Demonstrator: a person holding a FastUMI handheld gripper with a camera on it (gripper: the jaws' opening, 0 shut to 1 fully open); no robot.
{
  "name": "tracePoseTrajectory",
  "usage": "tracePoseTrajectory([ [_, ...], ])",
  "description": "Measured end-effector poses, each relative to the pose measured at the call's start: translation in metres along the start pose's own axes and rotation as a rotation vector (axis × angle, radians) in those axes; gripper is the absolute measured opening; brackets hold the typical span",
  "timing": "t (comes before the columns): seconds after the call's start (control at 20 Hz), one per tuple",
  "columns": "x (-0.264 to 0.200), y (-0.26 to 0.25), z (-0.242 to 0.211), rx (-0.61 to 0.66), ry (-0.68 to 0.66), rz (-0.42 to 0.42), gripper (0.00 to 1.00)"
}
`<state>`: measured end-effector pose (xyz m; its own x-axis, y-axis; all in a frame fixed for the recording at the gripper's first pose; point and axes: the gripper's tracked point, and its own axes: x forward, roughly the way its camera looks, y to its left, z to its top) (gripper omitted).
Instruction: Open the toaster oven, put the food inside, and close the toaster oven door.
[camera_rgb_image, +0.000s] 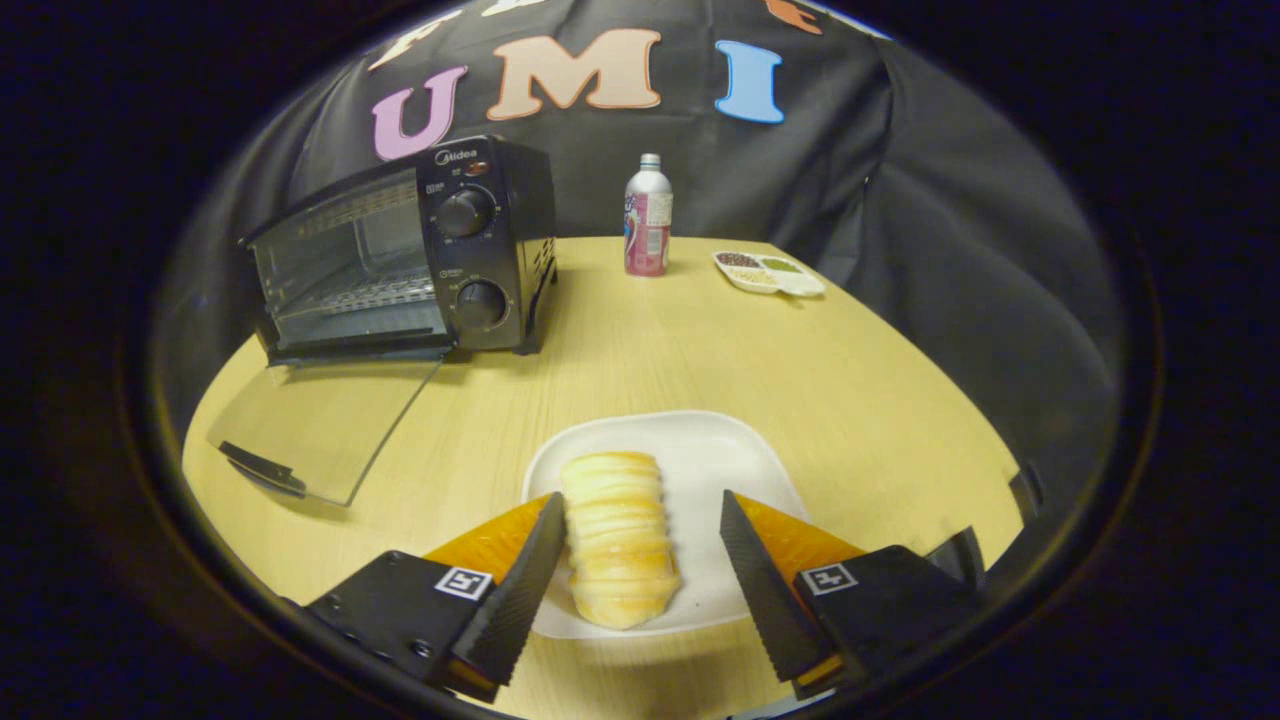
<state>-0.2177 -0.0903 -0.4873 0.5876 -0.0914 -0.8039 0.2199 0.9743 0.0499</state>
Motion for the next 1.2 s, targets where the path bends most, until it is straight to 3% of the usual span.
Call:
tracePoseTrajectory([
  [0.3, -0.004, 0.007, 0.0, -0.028, 0.008, 0.006, 0.37],
  [0.5, -0.02, 0.031, 0.028, 0.009, -0.088, 0.043, 0.23],
  [0.8, -0.051, 0.121, 0.082, 0.142, -0.2, 0.252, 0.23],
  [1.0, -0.046, 0.184, 0.093, 0.227, -0.189, 0.373, 0.23],
  [1.2, -0.037, 0.234, 0.109, 0.411, -0.176, 0.457, 0.23],
])
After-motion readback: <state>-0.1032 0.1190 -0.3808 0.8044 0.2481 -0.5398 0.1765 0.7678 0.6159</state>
